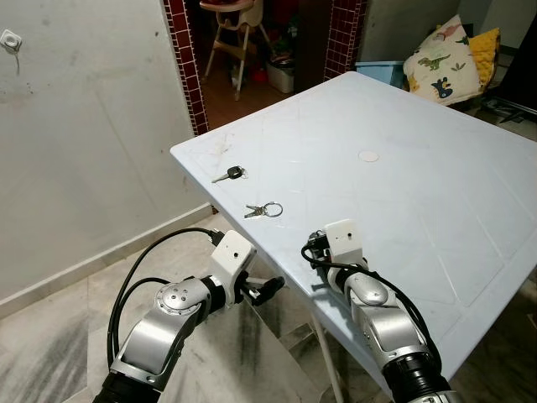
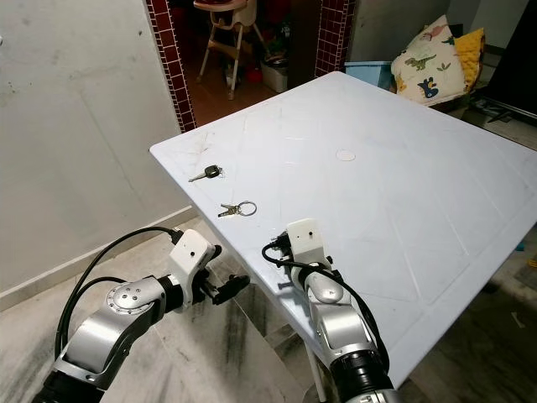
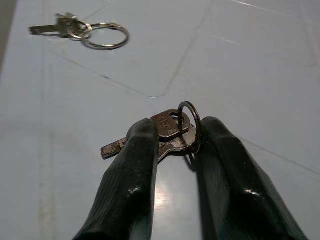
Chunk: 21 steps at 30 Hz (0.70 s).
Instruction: Hang keys on a hook
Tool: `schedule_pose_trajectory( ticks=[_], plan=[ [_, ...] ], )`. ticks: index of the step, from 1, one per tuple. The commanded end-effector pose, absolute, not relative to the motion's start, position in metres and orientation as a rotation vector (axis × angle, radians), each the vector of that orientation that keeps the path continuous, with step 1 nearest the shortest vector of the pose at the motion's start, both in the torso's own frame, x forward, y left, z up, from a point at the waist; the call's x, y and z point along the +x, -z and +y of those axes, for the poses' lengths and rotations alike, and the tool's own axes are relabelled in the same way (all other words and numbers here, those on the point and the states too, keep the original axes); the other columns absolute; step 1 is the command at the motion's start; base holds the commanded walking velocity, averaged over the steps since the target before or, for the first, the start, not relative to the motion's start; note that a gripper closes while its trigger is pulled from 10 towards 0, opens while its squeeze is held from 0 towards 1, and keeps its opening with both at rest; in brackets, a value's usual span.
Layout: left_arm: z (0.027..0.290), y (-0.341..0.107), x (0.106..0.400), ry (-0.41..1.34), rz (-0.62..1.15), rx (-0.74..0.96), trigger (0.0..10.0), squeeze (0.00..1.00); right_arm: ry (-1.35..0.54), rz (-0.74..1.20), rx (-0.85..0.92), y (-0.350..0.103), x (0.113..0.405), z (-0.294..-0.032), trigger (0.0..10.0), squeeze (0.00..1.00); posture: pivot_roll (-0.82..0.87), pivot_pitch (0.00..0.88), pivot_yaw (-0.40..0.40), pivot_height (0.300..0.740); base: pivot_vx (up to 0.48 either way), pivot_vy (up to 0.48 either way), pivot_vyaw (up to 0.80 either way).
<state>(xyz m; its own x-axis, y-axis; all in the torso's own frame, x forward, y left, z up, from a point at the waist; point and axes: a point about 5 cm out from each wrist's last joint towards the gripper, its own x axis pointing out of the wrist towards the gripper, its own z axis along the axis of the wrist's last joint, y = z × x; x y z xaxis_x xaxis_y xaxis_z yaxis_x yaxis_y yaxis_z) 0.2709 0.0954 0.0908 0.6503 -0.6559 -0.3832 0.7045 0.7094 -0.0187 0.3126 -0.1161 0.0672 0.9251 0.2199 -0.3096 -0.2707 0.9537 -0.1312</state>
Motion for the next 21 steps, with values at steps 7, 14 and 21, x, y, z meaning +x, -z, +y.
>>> schedule_pose_trajectory(
  ticks=[7,14,21],
  plan=[
    [0.097,-0.093,0.272,0.790,0.357,0.143,10.0,0.00,-0.185,0.306,-0.201,-0.064,0.315,-0.129,0.0,0.00,0.07,0.000,0.037,0.740,0.000,0.000,0.00],
    [0.096,-0.096,0.274,0.785,0.338,0.139,10.0,0.00,-0.144,0.300,-0.209,-0.064,0.315,-0.140,0.0,0.00,0.06,0.000,0.038,0.740,0.000,0.000,0.00],
    [0.093,-0.098,0.276,0.790,0.319,0.134,10.0,0.00,-0.098,0.279,-0.204,-0.068,0.316,-0.150,0.0,0.00,0.06,0.000,0.041,0.740,0.000,0.000,0.00]
  ],
)
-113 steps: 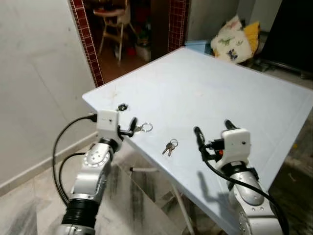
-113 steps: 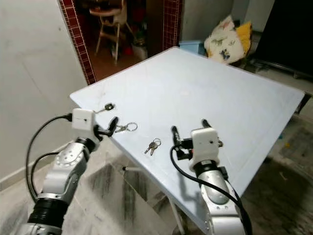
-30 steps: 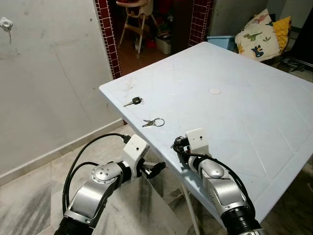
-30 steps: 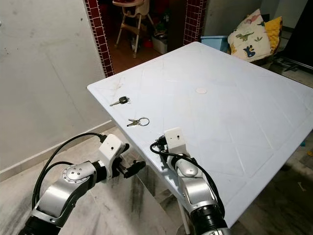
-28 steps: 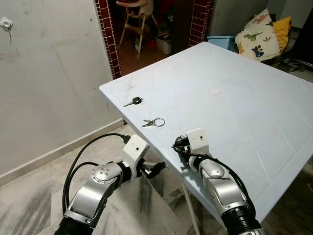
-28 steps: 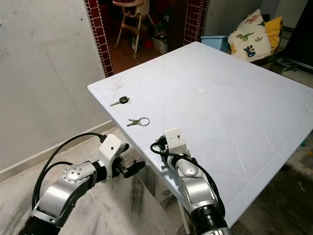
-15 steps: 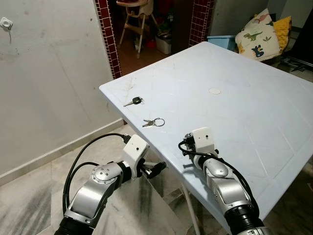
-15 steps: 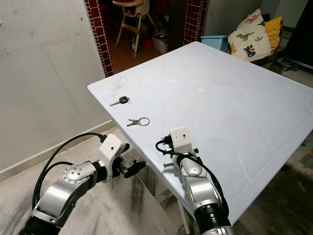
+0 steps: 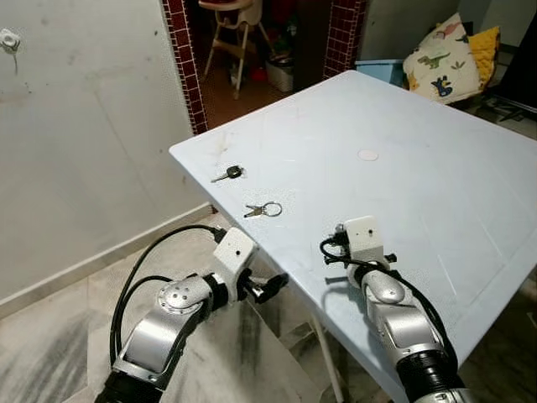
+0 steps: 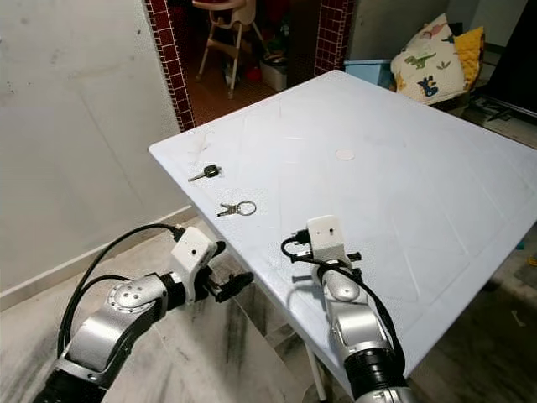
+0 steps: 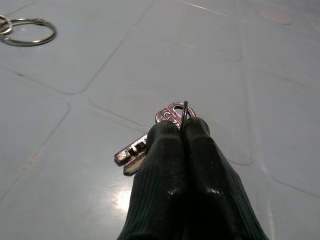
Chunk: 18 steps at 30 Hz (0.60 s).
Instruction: Hang keys on a hook
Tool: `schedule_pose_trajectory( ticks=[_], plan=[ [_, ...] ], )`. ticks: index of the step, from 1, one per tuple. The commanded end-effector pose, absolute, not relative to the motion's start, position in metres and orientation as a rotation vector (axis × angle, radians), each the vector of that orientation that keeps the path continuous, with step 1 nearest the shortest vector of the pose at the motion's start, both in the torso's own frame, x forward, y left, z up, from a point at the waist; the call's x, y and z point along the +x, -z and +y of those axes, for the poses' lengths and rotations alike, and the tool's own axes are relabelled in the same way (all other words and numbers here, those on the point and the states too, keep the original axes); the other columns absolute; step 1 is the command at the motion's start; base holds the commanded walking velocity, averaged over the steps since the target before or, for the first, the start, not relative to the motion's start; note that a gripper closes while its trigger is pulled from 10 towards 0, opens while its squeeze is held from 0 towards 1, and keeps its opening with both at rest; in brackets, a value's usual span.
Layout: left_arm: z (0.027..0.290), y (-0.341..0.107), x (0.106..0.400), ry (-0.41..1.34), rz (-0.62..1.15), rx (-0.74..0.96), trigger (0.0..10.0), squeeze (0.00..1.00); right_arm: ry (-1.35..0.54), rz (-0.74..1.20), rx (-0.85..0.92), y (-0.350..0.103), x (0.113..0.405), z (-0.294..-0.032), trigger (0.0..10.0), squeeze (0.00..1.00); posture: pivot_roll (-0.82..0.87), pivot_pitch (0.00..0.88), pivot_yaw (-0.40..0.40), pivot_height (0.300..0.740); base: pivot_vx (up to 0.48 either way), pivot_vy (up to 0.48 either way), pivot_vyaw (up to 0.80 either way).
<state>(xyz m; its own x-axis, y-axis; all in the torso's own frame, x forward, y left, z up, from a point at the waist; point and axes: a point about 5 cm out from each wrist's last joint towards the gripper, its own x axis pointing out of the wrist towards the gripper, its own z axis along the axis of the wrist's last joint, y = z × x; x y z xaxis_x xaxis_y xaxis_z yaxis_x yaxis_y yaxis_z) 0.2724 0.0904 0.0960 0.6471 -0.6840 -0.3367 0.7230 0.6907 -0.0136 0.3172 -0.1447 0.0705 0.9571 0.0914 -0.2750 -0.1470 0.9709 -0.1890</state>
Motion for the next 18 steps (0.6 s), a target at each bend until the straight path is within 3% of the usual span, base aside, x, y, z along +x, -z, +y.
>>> schedule_pose_trajectory(
  ticks=[1,8,13,18],
  plan=[
    [0.093,-0.098,0.276,0.790,0.318,0.135,10.0,0.00,-0.094,0.275,-0.203,-0.068,0.316,-0.150,0.0,0.00,0.06,0.000,0.042,0.740,0.000,0.000,0.00],
    [0.093,-0.103,0.280,0.767,0.271,0.131,10.0,0.00,-0.088,0.230,-0.186,-0.075,0.318,-0.148,0.0,0.00,0.06,0.000,0.043,0.740,0.000,0.000,0.00],
    [0.094,-0.111,0.287,0.702,0.211,0.101,10.0,0.00,-0.094,0.051,-0.058,-0.106,0.321,-0.145,0.0,0.00,0.06,0.000,0.044,0.740,0.000,0.000,0.00],
    [0.095,-0.117,0.295,0.644,0.164,0.098,10.0,0.00,-0.115,-0.057,-0.046,-0.132,0.319,-0.146,0.0,0.00,0.05,0.000,0.045,0.740,0.000,0.000,0.00]
  ],
)
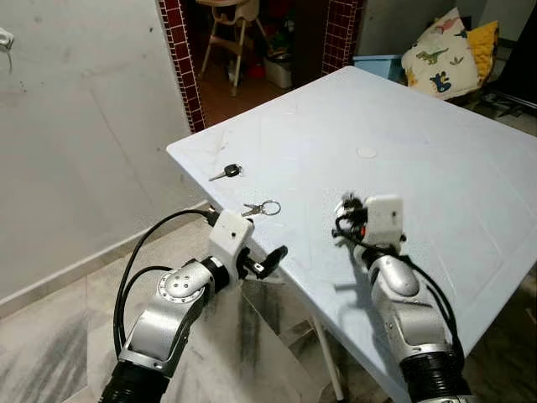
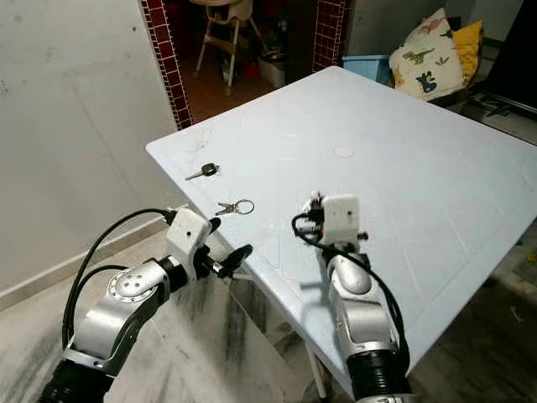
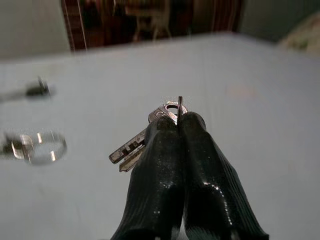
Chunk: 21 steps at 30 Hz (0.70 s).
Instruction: Hang keys on a hook
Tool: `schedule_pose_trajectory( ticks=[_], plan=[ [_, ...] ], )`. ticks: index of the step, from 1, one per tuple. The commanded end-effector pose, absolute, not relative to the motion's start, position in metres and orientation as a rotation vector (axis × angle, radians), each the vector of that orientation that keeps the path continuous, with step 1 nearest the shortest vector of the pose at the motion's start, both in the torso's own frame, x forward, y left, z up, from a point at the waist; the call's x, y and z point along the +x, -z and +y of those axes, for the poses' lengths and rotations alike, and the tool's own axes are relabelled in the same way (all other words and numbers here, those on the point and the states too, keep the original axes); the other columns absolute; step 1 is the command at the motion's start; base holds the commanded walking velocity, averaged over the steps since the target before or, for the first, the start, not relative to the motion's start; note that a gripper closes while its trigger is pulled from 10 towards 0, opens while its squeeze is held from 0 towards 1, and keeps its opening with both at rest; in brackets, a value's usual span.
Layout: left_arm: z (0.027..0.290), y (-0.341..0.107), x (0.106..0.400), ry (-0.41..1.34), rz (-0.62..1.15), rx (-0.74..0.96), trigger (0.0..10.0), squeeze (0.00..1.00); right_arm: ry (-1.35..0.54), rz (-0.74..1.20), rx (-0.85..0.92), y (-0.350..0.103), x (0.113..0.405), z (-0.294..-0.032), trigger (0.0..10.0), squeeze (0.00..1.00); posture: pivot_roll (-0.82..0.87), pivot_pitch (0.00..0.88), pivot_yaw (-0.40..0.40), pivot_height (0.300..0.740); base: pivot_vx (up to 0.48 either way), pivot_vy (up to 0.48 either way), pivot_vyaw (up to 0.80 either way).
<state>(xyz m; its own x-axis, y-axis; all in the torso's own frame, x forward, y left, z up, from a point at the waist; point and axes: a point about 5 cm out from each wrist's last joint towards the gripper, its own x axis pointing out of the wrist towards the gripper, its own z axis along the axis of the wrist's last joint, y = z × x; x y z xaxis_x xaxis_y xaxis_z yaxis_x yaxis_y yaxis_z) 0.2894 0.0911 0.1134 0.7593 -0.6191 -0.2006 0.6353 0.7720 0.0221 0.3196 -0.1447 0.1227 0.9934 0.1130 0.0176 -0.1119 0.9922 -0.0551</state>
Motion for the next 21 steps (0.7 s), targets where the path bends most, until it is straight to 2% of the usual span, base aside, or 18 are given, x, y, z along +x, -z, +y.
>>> schedule_pose_trajectory(
  ticks=[1,4,5,9,14,21],
  plan=[
    [0.096,-0.118,0.296,0.631,0.153,0.103,10.0,0.00,-0.114,-0.067,-0.049,-0.135,0.318,-0.147,0.0,0.00,0.05,0.000,0.045,0.740,0.000,0.000,0.00],
    [0.100,-0.122,0.301,0.569,0.114,0.125,10.0,0.00,-0.107,-0.099,-0.045,-0.143,0.314,-0.150,0.1,0.00,0.05,0.000,0.045,0.740,0.000,0.000,0.00],
    [0.105,-0.124,0.303,0.523,0.090,0.135,10.0,0.00,-0.106,-0.116,-0.040,-0.149,0.309,-0.153,10.0,0.00,0.04,0.000,0.045,0.740,0.000,0.000,0.00],
    [0.117,-0.128,0.308,0.421,0.057,0.147,10.0,0.00,-0.097,-0.146,-0.015,-0.157,0.291,-0.155,10.0,0.00,0.04,0.000,0.044,0.740,0.000,0.000,0.00],
    [0.118,-0.126,0.308,0.400,0.054,0.152,10.0,0.00,-0.109,-0.149,-0.029,-0.157,0.273,-0.151,10.0,0.00,0.02,0.000,0.044,0.740,0.000,0.000,0.00],
    [0.108,-0.124,0.309,0.418,0.047,0.151,10.0,0.00,-0.091,-0.114,-0.019,-0.152,0.264,-0.149,10.0,0.00,0.01,0.000,0.053,0.740,0.000,0.000,0.80]
  ],
)
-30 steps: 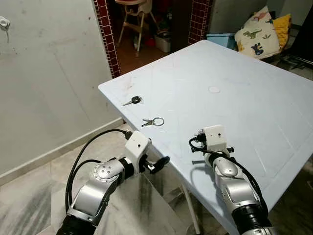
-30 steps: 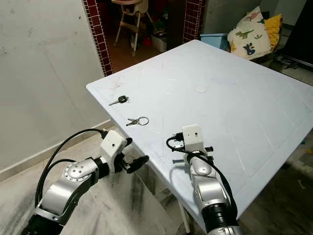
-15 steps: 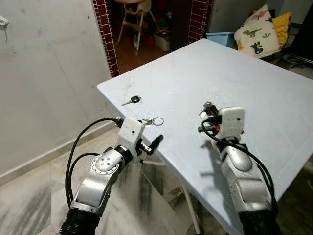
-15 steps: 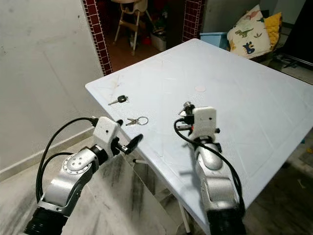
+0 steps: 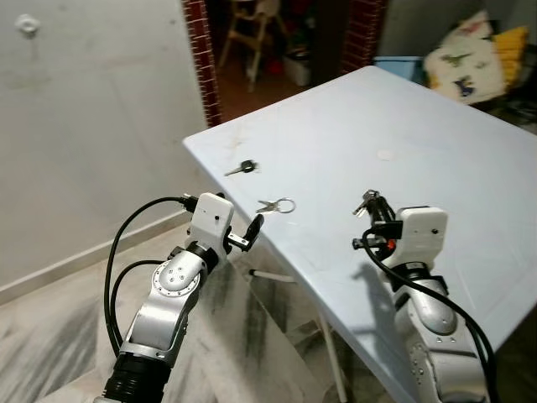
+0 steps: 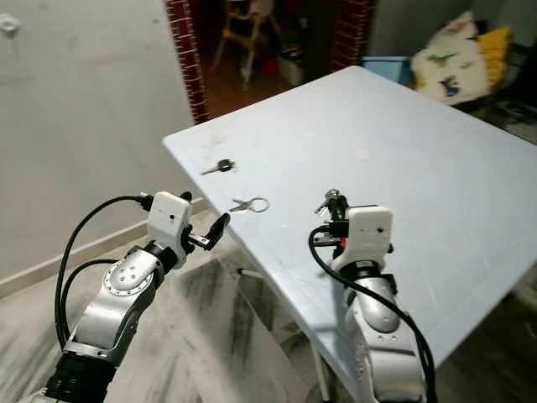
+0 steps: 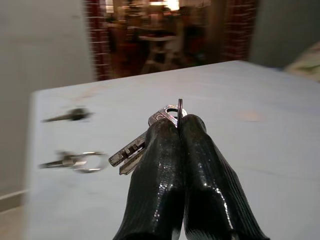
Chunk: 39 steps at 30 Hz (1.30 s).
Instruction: Hang keys on a hook
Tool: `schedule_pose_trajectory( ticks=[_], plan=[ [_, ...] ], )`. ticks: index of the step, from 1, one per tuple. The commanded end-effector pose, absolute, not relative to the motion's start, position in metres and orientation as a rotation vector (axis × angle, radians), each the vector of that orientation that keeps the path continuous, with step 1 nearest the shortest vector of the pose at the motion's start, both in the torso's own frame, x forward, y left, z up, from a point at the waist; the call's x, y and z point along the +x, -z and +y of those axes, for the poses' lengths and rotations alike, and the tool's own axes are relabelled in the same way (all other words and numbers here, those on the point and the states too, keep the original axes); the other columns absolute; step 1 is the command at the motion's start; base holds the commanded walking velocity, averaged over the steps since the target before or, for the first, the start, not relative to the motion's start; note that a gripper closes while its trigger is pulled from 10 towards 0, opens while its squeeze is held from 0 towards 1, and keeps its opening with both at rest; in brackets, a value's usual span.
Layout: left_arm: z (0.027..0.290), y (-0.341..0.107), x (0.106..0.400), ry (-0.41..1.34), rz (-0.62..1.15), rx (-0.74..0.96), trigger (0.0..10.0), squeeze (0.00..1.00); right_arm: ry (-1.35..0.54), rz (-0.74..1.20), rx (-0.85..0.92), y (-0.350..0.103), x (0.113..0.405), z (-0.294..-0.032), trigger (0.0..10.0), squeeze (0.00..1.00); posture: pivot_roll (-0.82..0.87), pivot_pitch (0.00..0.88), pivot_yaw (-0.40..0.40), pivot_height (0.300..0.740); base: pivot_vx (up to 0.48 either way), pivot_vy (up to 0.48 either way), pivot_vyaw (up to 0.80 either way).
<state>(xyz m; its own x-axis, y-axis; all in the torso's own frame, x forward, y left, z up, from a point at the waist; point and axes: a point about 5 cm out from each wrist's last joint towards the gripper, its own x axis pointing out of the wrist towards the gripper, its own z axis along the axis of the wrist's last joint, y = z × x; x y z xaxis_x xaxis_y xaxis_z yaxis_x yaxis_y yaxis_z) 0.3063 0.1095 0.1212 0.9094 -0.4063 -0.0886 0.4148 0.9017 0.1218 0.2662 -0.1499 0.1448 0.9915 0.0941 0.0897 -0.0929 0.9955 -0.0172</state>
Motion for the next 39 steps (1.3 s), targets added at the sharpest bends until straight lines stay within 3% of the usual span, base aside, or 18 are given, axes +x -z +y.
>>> schedule_pose_trajectory(
  ticks=[1,18,39],
  plan=[
    [0.108,-0.125,0.310,0.415,0.044,0.150,10.0,0.00,-0.090,-0.108,-0.018,-0.153,0.264,-0.149,10.0,0.00,0.01,0.000,0.053,0.740,0.000,0.000,0.80],
    [0.118,-0.121,0.315,0.333,0.070,0.134,10.0,0.00,-0.095,-0.091,-0.023,-0.155,0.264,-0.148,10.0,0.00,0.01,0.000,0.047,0.740,0.000,0.000,0.79],
    [0.118,-0.119,0.316,0.334,0.092,0.117,10.0,0.00,-0.092,-0.069,-0.023,-0.151,0.267,-0.146,10.0,0.00,0.01,0.000,0.046,0.740,0.000,0.000,0.00]
  ],
)
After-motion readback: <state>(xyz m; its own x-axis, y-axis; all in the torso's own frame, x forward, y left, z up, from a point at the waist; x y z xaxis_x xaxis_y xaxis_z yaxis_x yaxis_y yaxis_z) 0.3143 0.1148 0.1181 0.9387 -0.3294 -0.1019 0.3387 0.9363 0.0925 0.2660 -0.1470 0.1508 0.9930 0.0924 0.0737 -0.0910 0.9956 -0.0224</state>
